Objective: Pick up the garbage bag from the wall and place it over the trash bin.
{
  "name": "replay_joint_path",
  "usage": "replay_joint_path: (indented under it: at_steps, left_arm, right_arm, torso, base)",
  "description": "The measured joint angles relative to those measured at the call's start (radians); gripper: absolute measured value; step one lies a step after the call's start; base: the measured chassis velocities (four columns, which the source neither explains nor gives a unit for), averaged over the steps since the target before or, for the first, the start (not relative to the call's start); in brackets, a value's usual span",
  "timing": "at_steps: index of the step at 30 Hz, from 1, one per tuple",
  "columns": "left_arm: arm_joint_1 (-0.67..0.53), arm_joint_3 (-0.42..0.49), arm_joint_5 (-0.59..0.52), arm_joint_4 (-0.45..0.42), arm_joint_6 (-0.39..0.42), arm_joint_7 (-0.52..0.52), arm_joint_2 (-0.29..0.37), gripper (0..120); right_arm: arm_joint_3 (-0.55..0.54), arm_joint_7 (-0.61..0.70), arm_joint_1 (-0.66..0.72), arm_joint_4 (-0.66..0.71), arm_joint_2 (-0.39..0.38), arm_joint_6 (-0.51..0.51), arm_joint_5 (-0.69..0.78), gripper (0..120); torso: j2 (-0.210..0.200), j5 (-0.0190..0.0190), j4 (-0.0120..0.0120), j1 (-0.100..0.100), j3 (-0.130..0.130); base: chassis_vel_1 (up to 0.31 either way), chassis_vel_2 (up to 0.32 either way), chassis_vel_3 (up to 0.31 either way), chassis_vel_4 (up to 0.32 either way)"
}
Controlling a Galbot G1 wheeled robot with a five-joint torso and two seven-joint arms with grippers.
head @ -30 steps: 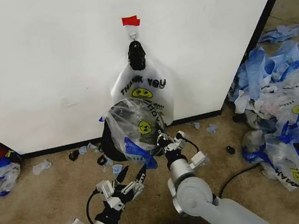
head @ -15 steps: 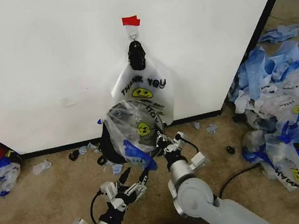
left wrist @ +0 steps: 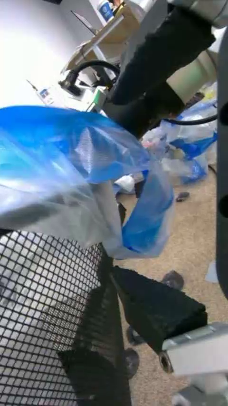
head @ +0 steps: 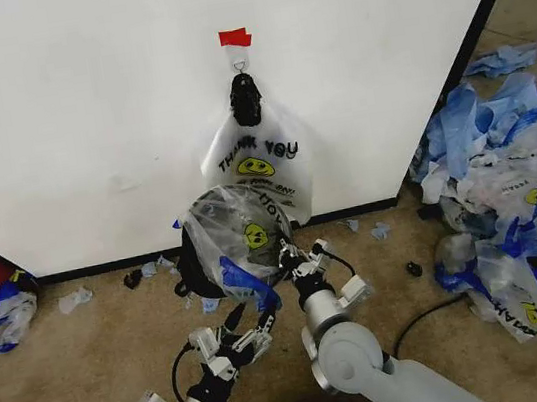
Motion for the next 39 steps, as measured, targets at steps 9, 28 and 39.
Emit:
replay_joint_path:
  at_steps: [9,28,39]
  left_arm:
    - [-0.011,0.004,-0.011,0.021,0.002,-0.005,-0.017,100]
    - [-0.014,0.019,-0.014,0.033,0.002,0.001,-0.031,42]
    - [-0.001,0.021,0.001,0.034,0.003,0.0,-0.027,5]
  right_arm:
    - [-0.008,-0.001,0.001,0.002,0.008,-0.005,0.002,0]
    - [-0.014,-0.002,0.006,-0.006,0.012,-0.009,0.002,0]
    - [-0.01,-0.002,0.006,-0.03,0.01,-0.013,-0.025,0]
  torso:
    - [0.0,0.0,0.0001,0.0,0.0]
    - [0.0,0.0,0.0,0.0,0.0]
    - [0.0,0.0,0.0,0.0,0.0]
  base:
    - [0.0,0.0,0.0,0.0]
    - [0.0,0.0,0.0,0.0]
    - [0.0,0.0,0.0,0.0]
